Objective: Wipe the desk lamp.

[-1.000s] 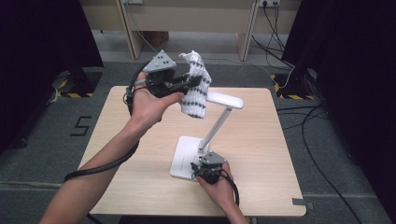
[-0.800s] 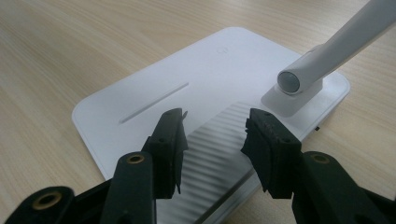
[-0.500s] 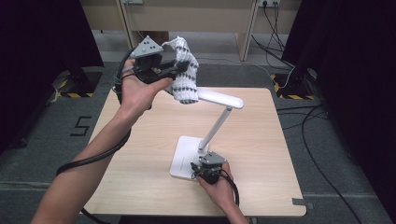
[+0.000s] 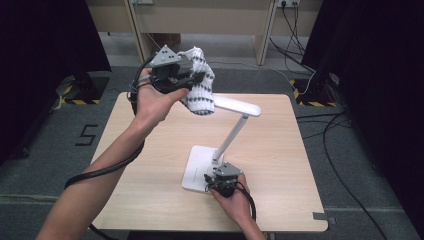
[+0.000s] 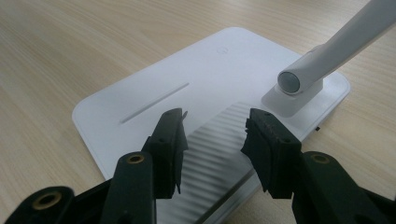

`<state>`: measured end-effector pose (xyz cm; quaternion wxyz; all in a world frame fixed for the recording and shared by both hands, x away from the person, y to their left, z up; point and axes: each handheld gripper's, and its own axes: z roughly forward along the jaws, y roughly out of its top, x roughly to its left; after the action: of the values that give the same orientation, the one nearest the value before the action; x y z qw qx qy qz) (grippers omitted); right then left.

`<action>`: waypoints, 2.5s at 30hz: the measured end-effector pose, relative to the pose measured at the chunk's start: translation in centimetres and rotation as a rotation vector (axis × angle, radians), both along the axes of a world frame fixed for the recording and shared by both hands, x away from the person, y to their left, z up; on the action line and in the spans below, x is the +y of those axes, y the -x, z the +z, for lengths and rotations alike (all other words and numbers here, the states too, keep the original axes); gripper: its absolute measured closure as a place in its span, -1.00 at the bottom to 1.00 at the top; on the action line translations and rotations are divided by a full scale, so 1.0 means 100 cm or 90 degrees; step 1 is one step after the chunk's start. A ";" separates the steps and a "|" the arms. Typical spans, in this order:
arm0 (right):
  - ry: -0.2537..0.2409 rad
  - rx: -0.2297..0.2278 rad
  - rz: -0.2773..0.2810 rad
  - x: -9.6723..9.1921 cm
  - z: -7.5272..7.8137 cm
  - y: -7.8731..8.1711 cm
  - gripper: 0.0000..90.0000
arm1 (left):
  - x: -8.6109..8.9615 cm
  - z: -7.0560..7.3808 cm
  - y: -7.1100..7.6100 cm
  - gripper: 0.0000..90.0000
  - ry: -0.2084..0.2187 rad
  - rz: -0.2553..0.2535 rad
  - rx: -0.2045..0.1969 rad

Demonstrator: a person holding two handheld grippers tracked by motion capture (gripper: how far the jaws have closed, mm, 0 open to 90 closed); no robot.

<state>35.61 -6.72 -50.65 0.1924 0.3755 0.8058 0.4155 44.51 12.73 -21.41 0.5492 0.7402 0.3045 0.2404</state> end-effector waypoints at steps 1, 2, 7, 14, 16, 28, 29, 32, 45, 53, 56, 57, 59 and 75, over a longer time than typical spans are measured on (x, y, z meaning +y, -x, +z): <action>0.000 0.000 0.000 0.000 0.000 0.000 0.26 | -0.002 -0.001 0.000 0.78 -0.001 -0.002 0.001; 0.000 0.000 0.000 0.000 0.000 0.000 0.26 | -0.003 -0.001 0.001 0.78 -0.002 -0.004 0.002; 0.000 0.000 0.000 0.000 0.000 0.000 0.26 | -0.011 -0.005 0.002 0.78 -0.008 -0.013 0.006; 0.000 -0.001 -0.001 0.000 0.000 0.000 0.26 | -0.021 -0.006 0.005 0.78 -0.012 -0.023 0.009; 0.000 -0.002 0.000 0.000 0.000 0.000 0.26 | -0.027 -0.007 0.005 0.78 -0.016 -0.029 0.011; 0.000 -0.004 0.001 0.000 0.000 0.000 0.26 | -0.043 -0.010 0.007 0.78 -0.021 -0.046 0.016; 0.000 -0.005 0.001 0.000 0.000 0.000 0.26 | -0.044 -0.010 0.008 0.78 -0.022 -0.047 0.017; -0.001 -0.002 -0.002 0.000 0.000 0.001 0.26 | -0.049 -0.011 0.008 0.78 -0.023 -0.052 0.018; -0.002 -0.001 -0.002 0.001 0.000 0.001 0.26 | -0.070 -0.014 0.011 0.78 -0.029 -0.071 0.027; -0.002 -0.001 -0.002 0.000 0.000 0.001 0.26 | -0.080 -0.016 0.012 0.78 -0.028 -0.082 0.032; -0.001 -0.003 0.000 0.000 -0.001 0.001 0.26 | -0.085 -0.017 0.013 0.78 -0.025 -0.087 0.033; -0.002 -0.001 -0.002 0.000 -0.001 0.001 0.26 | -0.086 -0.017 0.014 0.78 -0.025 -0.090 0.034; 0.000 -0.004 0.002 0.000 -0.001 0.000 0.26 | -0.090 -0.018 0.014 0.78 -0.027 -0.094 0.035; -0.002 0.000 0.000 0.000 -0.001 0.001 0.26 | -0.109 -0.021 0.018 0.78 -0.032 -0.115 0.041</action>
<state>35.52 -6.71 -50.71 0.1920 0.3755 0.8053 0.4167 42.75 1.85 -23.55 0.5399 0.7854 0.2481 0.1735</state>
